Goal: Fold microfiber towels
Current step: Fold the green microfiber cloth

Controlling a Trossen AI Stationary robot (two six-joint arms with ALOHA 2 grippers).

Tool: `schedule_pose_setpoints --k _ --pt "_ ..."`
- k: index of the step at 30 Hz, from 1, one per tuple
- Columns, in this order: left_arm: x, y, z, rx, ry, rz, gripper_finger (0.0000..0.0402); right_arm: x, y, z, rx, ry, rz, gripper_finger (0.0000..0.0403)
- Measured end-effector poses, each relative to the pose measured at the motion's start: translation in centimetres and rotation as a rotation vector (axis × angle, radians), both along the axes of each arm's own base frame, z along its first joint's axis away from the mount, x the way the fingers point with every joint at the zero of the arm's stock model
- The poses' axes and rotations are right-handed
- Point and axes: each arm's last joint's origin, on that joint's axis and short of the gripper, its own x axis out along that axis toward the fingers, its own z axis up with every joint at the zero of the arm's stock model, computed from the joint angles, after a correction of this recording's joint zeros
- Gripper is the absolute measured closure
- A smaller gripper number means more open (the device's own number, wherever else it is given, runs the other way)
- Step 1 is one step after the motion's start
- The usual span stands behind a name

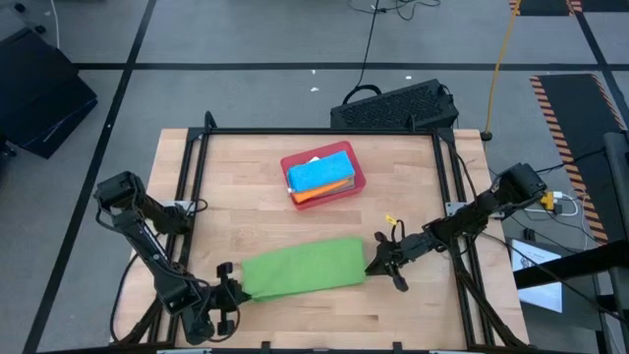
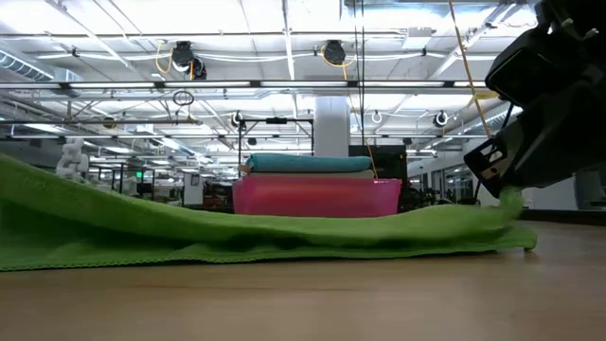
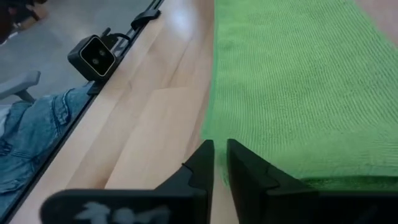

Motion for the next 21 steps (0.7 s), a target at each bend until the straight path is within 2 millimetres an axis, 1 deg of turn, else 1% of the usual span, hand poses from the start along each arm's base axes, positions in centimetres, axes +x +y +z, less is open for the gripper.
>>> schedule_pose_setpoints --k 2,7,11,14,17,19,21 --pt "0.1 0.0 0.0 -0.010 -0.006 0.006 0.0364 0.0 0.0 0.0 0.013 0.005 -0.006 0.0349" --pt "0.3 0.2 0.0 -0.026 -0.004 0.045 0.0299 0.0 0.1 0.0 0.021 0.010 0.017 0.0314" --pt "0.3 0.2 0.0 -0.014 0.001 0.023 0.0261 0.0 0.0 0.1 0.015 -0.002 0.013 0.0300" --pt "0.5 0.6 0.1 0.039 -0.031 0.044 0.0254 0.3 -0.2 0.4 -0.006 -0.048 -0.049 0.0298" --pt "1.3 1.6 0.0 0.101 -0.106 0.127 0.0261 1.0 -0.7 0.9 -0.060 -0.116 -0.159 0.0302" --pt "1.8 2.6 -0.6 0.114 -0.123 0.176 0.0271 1.7 -0.9 1.4 -0.097 -0.147 -0.206 0.0307" --pt "2.2 3.5 -1.6 0.113 -0.121 0.210 0.0282 2.3 -0.9 1.4 -0.120 -0.155 -0.211 0.0313"
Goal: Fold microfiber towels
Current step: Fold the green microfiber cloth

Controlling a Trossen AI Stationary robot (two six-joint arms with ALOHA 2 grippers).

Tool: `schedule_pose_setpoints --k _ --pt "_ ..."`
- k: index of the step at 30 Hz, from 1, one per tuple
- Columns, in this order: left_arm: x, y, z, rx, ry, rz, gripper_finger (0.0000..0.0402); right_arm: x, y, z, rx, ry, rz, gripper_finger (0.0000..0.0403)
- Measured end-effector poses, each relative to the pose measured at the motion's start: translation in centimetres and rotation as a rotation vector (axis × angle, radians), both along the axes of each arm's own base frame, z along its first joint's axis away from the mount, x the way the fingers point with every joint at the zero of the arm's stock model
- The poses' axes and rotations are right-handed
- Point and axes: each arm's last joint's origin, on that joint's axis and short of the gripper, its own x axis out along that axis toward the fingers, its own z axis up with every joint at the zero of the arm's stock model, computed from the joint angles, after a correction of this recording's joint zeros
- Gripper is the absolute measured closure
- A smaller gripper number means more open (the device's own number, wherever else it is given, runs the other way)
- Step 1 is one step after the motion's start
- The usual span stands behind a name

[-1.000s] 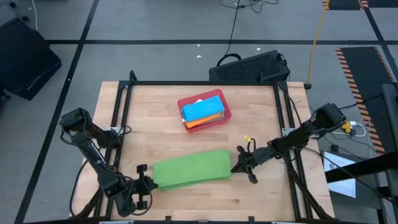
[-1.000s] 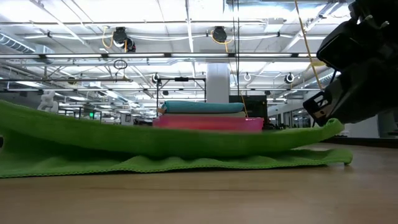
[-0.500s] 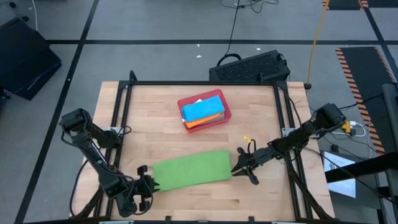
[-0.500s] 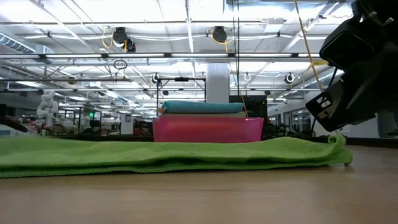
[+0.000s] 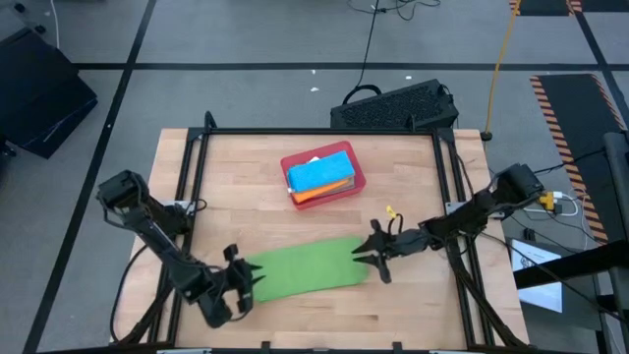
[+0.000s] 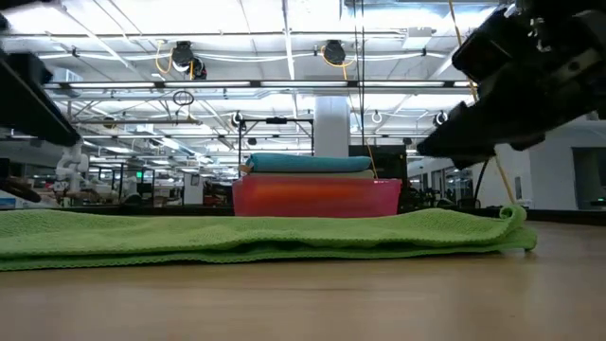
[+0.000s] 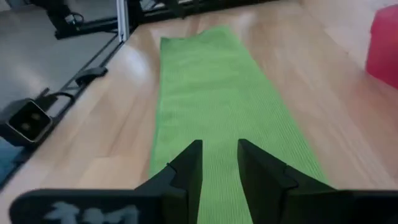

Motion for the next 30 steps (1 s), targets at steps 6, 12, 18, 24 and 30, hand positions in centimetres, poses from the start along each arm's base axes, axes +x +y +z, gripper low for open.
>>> schedule_pose_setpoints --k 6,12,18,24,30 --pt "0.3 2.2 -2.5 -0.054 -0.010 0.056 0.0314 1.3 -0.2 -1.6 -0.071 0.058 -0.008 0.0342" --pt "-0.9 4.4 -4.9 -0.122 0.073 0.141 0.0336 2.0 -0.9 -3.7 -0.101 0.136 -0.038 0.0369" --pt "-2.0 5.9 -6.2 -0.140 0.078 0.224 0.0353 1.9 -1.6 -4.5 -0.099 0.210 -0.073 0.0388" --pt "-1.7 5.9 -5.3 -0.089 0.104 0.148 0.0372 2.0 -1.5 -3.1 -0.069 0.143 -0.065 0.0394" --pt "0.7 5.5 -1.8 -0.042 -0.079 0.113 0.0397 2.7 -0.4 -0.4 0.016 0.031 0.000 0.0394"
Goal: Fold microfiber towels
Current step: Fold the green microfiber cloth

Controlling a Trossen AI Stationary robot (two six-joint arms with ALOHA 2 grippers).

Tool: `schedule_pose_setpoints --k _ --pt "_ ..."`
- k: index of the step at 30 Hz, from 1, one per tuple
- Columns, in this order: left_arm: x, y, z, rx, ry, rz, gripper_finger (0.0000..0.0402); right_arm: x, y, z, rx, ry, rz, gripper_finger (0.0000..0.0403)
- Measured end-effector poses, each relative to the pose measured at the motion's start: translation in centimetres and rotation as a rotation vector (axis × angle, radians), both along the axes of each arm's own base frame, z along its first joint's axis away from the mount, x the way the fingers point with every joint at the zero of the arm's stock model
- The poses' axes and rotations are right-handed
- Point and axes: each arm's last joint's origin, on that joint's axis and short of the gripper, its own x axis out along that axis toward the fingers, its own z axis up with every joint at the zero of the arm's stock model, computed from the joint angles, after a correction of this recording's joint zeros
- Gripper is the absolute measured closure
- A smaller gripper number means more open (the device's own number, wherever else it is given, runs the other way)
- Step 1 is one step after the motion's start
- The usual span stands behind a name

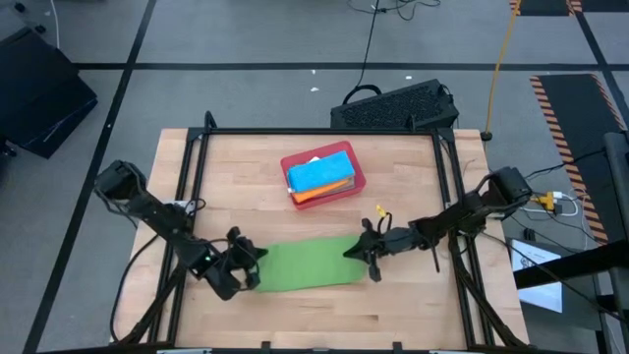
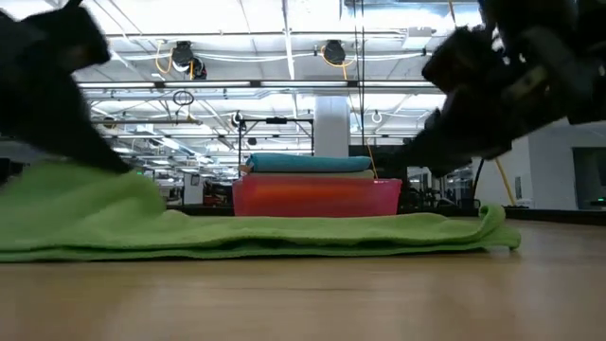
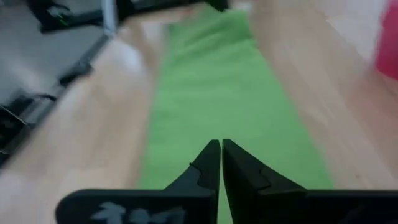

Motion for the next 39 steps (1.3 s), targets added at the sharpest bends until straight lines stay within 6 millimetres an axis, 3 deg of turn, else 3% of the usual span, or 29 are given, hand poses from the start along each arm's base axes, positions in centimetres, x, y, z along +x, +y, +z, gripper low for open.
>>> schedule_pose_setpoints --k 4,9,14,23,30,39 --pt "2.4 -0.2 1.0 0.048 -0.127 -0.058 0.0388 1.3 2.1 0.4 0.020 0.014 0.070 0.0394" --pt "3.6 0.2 -0.7 0.004 -0.046 -0.126 0.0382 1.7 3.6 -0.7 0.022 0.121 0.090 0.0394" --pt "2.3 0.9 -2.2 -0.060 0.154 -0.090 0.0398 0.9 4.1 -2.3 0.042 0.227 0.076 0.0394" --pt "0.0 1.5 -2.5 -0.122 0.336 0.024 0.0386 -0.5 4.9 -3.3 0.030 0.337 0.114 0.0394" --pt "-0.8 1.6 -0.7 -0.231 0.384 -0.048 0.0385 -0.5 5.1 -3.1 0.066 0.320 0.185 0.0394" --pt "-1.5 2.3 3.4 -0.219 0.201 -0.137 0.0385 -0.3 4.8 -2.1 0.085 0.276 0.190 0.0394"
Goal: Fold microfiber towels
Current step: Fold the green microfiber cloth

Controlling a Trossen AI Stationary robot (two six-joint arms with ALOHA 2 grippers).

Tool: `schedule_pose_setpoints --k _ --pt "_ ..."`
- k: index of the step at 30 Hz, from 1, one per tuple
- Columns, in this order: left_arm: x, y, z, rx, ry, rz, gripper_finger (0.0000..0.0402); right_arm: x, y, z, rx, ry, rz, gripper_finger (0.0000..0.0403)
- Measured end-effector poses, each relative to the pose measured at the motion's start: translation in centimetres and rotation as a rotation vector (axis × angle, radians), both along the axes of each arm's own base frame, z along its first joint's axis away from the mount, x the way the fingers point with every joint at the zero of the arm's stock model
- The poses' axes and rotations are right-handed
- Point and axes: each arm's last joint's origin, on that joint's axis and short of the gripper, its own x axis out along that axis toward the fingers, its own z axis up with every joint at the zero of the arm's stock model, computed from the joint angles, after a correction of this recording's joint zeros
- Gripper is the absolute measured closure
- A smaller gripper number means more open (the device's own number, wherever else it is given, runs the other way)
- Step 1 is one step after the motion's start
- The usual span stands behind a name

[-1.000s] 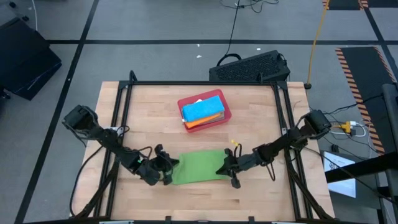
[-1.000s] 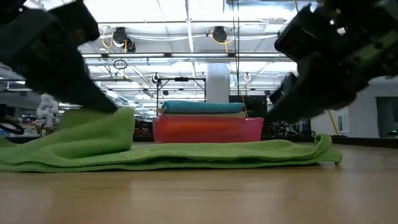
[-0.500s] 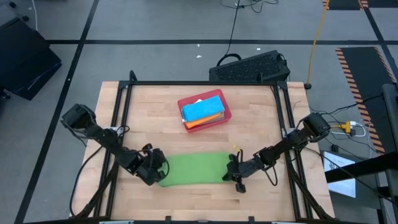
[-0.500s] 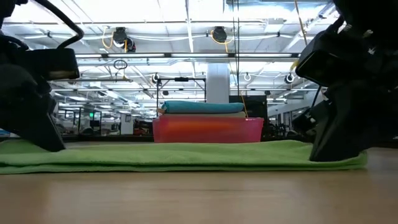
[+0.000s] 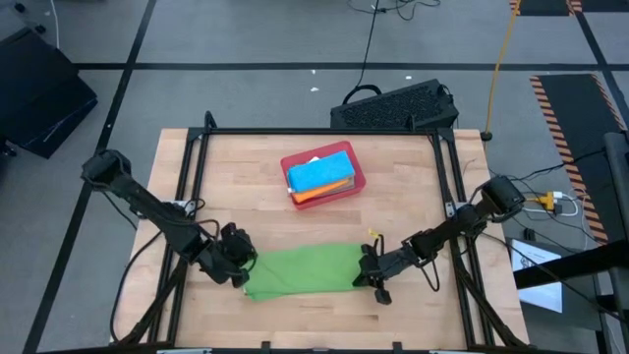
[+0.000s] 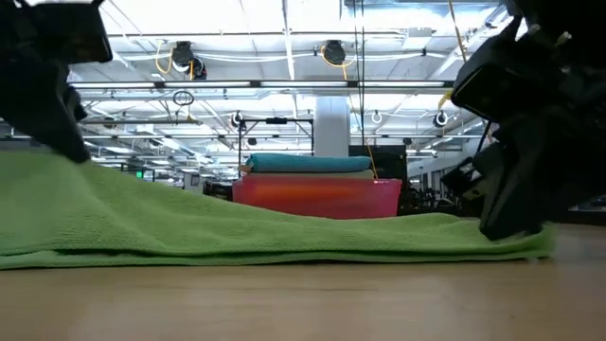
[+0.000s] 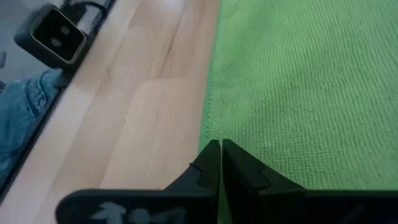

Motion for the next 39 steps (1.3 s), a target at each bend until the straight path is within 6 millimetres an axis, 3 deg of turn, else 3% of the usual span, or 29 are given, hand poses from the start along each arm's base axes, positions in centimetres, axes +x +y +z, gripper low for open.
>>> schedule_pose_setpoints --k 7,14,20,24,29,33,39 --pt "-0.2 -0.1 -0.1 -0.034 -0.001 0.013 0.0373 0.0 -0.2 0.5 0.001 -0.007 -0.007 0.0394" --pt "-0.6 -0.4 -1.3 -0.026 0.033 0.012 0.0277 0.0 -0.2 0.4 -0.005 0.002 -0.009 0.0394" --pt "0.5 -1.1 0.5 -0.022 -0.101 -0.062 0.0229 -0.1 -0.2 1.0 -0.010 -0.013 0.000 0.0394" --pt "1.1 -1.7 1.1 -0.017 -0.197 -0.095 0.0232 0.0 -0.6 2.6 -0.003 -0.084 -0.004 0.0394" --pt "1.5 -2.6 0.1 0.035 -0.231 -0.080 0.0264 0.7 -1.6 3.5 -0.121 -0.201 -0.137 0.0394" --pt "2.0 -3.4 -2.1 0.010 -0.159 -0.089 0.0296 1.5 -2.5 2.9 -0.172 -0.241 -0.202 0.0394" --pt "2.1 -4.8 -5.0 -0.123 -0.046 -0.071 0.0331 2.8 -3.7 0.2 -0.190 -0.236 -0.192 0.0394"
